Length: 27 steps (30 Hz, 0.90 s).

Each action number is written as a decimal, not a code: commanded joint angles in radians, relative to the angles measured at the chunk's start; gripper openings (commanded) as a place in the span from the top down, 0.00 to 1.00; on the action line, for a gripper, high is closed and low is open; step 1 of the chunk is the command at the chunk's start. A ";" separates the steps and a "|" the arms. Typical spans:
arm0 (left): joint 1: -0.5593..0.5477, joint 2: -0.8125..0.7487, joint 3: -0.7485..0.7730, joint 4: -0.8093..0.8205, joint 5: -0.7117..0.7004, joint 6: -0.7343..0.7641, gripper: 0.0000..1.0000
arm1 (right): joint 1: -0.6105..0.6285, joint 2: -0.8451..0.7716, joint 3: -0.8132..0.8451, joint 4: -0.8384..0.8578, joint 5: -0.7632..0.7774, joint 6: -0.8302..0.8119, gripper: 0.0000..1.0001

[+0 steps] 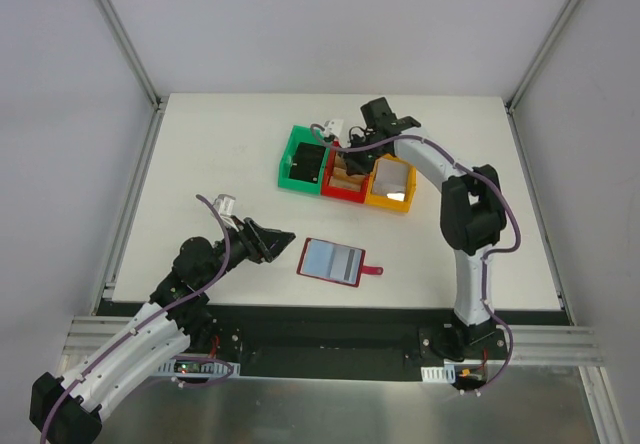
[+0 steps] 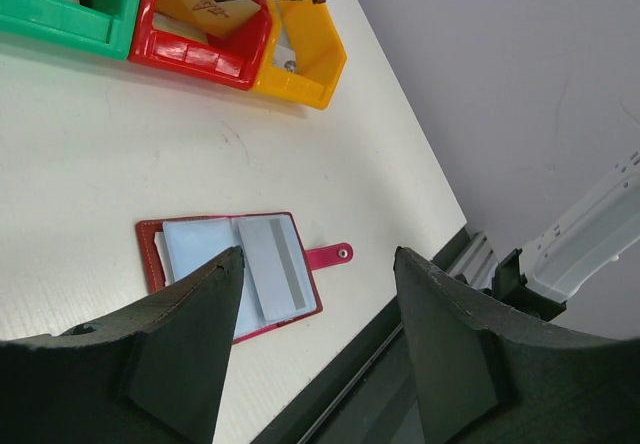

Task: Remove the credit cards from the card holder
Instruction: Place the credit card in the storage box.

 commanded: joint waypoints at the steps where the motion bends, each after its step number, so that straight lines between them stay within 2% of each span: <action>1: 0.006 -0.002 0.004 0.017 -0.015 0.026 0.39 | 0.005 0.025 0.060 -0.043 -0.016 -0.066 1.00; 27: 0.006 0.012 -0.002 0.006 -0.029 0.031 0.39 | 0.018 0.115 0.090 0.026 0.103 -0.070 1.00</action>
